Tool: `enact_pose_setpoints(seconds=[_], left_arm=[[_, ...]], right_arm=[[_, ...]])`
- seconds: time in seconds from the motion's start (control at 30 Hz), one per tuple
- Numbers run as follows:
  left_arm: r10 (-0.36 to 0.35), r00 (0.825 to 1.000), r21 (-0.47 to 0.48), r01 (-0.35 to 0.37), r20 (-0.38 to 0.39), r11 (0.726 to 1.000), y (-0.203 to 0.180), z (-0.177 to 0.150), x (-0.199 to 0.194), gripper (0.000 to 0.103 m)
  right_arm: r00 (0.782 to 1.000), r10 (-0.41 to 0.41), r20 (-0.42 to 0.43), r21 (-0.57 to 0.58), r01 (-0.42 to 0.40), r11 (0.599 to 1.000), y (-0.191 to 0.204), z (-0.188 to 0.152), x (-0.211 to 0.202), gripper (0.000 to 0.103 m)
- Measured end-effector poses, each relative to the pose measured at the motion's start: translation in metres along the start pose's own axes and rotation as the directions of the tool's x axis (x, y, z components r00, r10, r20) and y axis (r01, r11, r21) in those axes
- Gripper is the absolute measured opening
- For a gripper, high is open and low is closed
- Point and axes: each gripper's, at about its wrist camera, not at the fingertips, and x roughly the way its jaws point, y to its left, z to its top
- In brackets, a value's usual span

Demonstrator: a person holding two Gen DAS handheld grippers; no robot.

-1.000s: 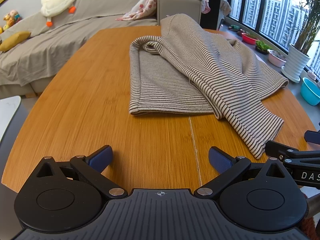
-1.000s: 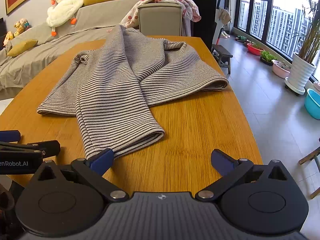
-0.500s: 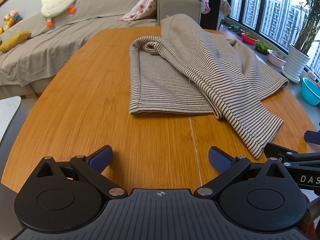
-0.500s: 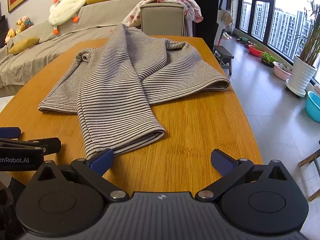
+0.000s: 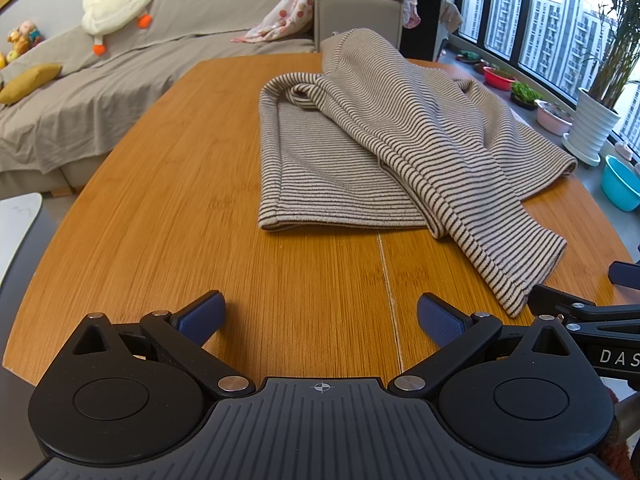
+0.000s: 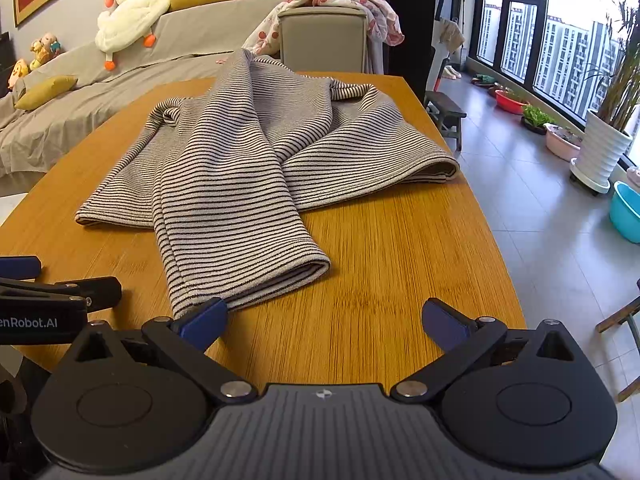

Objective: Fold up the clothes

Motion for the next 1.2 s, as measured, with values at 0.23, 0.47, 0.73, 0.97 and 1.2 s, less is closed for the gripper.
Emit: enact_pose_setpoints(seconds=[0.23, 0.47, 0.73, 0.97, 1.2], left_arm=[[-0.001, 1.000, 0.000, 0.001, 0.002, 1.000, 0.000, -0.001, -0.001, 0.103], [-0.002, 1.000, -0.001, 0.002, 0.006, 1.000, 0.000, -0.001, -0.001, 0.103], [-0.004, 1.000, -0.003, 0.004, 0.010, 1.000, 0.001, -0.003, -0.001, 0.103], [-0.006, 1.000, 0.001, 0.006, 0.008, 1.000, 0.002, -0.002, 0.000, 0.103], [-0.110, 0.993, -0.007, 0.111, 0.039, 0.994, 0.016, 0.018, -0.004, 0.103]], right_arm=[[1.000, 0.000, 0.002, 0.001, 0.000, 1.000, 0.000, -0.001, 0.001, 0.103], [1.000, -0.001, 0.002, 0.004, 0.001, 1.000, 0.000, -0.001, 0.000, 0.103], [1.000, -0.001, 0.011, 0.001, 0.001, 1.000, 0.000, -0.002, 0.000, 0.103], [1.000, 0.003, 0.011, -0.002, -0.003, 1.000, -0.001, -0.001, 0.000, 0.103], [0.999, 0.035, 0.030, 0.045, -0.037, 0.998, -0.015, 0.006, -0.006, 0.103]])
